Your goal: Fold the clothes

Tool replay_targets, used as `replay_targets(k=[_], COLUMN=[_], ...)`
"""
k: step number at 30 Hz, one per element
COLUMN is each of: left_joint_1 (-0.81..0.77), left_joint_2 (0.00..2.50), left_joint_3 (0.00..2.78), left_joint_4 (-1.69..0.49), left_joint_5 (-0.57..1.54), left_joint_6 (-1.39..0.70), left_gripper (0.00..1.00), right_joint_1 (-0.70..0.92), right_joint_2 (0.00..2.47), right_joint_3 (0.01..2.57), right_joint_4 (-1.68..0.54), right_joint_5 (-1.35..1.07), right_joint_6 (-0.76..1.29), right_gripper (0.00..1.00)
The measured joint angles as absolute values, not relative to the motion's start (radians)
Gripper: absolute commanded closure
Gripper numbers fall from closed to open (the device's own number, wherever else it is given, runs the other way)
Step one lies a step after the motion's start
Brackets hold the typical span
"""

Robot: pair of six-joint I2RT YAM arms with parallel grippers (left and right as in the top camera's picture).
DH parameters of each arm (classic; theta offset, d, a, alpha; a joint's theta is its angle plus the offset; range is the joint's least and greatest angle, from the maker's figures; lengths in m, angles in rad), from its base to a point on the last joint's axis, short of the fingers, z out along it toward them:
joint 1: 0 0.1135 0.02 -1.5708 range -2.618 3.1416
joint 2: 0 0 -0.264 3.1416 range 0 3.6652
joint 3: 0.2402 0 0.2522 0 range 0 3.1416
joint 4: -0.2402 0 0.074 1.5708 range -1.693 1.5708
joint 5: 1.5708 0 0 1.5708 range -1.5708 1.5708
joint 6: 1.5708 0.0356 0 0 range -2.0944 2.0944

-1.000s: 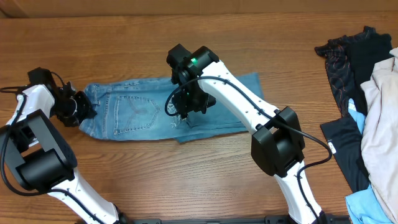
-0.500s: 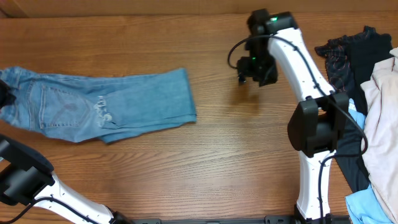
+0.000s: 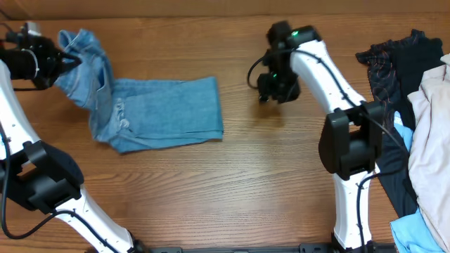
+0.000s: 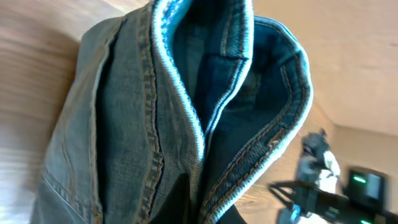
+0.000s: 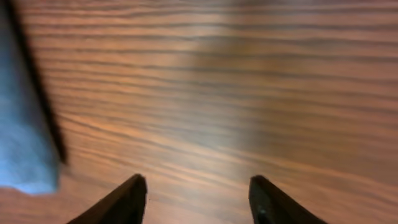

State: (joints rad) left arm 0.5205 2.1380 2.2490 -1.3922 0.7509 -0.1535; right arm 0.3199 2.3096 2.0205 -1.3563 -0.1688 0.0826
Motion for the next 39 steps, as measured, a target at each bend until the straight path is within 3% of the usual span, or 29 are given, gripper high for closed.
replay_targets(k=[11,21,29,39], left_joint_1=[0.457,0.412,0.236,-0.029], left_joint_2=[2.138,2.138,2.138,2.138], left_joint_3=[2.252,2.252,2.252,2.252], left_joint_4=[-1.394,-1.545,-1.512,-1.488], left_joint_5=[0.849,0.884,0.878,0.547], left_joint_6=[-0.154,-0.081,-0.053,-0.204], left_gripper=[0.96,0.96,0.96,0.96], right_joint_1=[0.517,0.524,0.524,0.524], right_joint_2=[2.305,2.301,2.301,2.301], right_joint_3=[1.816,1.808,1.808,1.808], right_joint_4=[-1.039,-1.029,-1.03,-1.033], right_joint_5=[-0.194,-0.194,-0.194,-0.194], right_joint_6=[0.079,0.079,0.086,0.094], right_gripper=[0.46,0.47,0.48,0.48])
